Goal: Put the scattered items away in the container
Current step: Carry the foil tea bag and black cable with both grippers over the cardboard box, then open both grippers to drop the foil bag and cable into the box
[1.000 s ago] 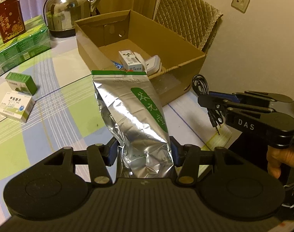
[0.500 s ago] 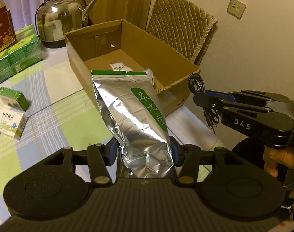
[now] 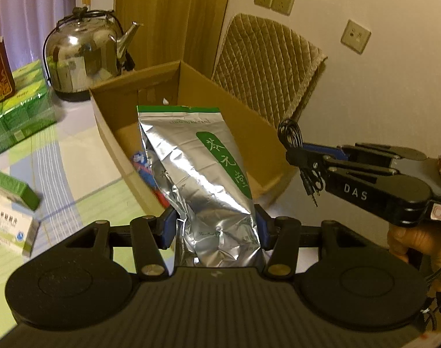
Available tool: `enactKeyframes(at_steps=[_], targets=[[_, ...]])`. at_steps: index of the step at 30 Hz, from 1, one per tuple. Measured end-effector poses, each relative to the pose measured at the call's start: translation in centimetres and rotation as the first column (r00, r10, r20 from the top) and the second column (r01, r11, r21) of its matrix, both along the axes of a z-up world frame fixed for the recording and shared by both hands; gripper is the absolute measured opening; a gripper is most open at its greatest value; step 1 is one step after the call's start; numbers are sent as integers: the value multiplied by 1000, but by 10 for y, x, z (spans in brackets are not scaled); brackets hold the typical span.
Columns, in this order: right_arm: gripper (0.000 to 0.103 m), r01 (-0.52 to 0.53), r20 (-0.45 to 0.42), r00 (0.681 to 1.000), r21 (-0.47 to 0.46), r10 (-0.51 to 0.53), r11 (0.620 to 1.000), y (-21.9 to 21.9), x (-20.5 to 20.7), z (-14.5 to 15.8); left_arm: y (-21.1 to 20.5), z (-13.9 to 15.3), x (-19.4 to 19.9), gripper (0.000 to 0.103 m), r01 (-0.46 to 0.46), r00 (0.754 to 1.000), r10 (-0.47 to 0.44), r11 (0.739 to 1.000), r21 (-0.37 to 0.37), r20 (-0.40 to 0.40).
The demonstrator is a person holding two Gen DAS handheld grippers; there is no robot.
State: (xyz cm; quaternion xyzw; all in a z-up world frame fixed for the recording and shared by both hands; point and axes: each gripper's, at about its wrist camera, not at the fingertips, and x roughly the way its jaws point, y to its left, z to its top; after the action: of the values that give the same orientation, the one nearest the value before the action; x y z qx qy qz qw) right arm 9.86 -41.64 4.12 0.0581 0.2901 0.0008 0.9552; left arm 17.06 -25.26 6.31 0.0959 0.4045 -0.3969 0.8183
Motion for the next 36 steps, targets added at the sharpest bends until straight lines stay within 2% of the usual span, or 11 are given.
enactKeyframes(at_steps=[9, 18, 23, 28, 31, 36], targets=[[12, -19, 1, 1000, -7, 19, 1000, -13, 51, 4, -30, 11, 49, 48, -11, 1000, 11, 999, -33, 7], [12, -34, -41, 999, -11, 34, 999, -21, 96, -18, -52, -18, 94, 48, -70, 996, 68, 997, -42, -49], [12, -42, -69, 997, -7, 42, 999, -21, 110, -35, -56, -40, 105, 48, -75, 995, 73, 997, -22, -73], [12, -47, -89, 995, -2, 47, 999, -20, 116, -47, -57, -55, 109, 50, -76, 995, 77, 997, 17, -61], [12, -48, -97, 994, -2, 48, 999, -19, 118, -51, -54, -55, 109, 51, -82, 995, 82, 997, 7, -64], [12, -50, -99, 994, 6, 50, 999, -19, 117, -51, -49, -41, 105, 50, -84, 996, 84, 996, -12, -11]])
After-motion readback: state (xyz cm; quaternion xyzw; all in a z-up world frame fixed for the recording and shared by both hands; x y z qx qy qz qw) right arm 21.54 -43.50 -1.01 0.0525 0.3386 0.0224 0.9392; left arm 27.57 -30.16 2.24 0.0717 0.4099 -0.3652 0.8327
